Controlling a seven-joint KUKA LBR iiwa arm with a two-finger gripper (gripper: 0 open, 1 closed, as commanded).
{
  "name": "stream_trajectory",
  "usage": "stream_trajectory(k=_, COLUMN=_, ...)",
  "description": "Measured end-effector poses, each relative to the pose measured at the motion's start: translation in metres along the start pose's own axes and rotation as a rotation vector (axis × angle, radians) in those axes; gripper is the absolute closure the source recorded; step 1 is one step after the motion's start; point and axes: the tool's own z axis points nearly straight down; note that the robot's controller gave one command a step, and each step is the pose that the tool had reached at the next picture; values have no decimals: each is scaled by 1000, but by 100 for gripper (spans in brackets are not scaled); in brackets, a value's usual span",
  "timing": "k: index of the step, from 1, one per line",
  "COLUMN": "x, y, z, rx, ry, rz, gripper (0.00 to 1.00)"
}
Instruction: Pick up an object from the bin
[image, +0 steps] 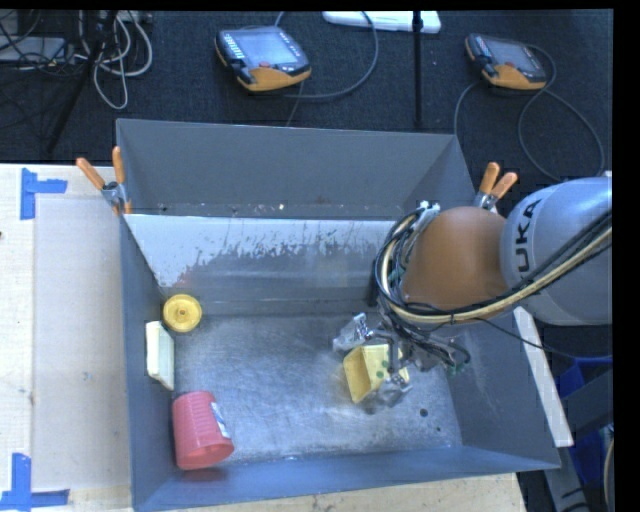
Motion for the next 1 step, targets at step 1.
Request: stream_trajectory(k=1, x=-6, y=19, z=-188, rx=3, ry=14, rz=-14, gripper=100)
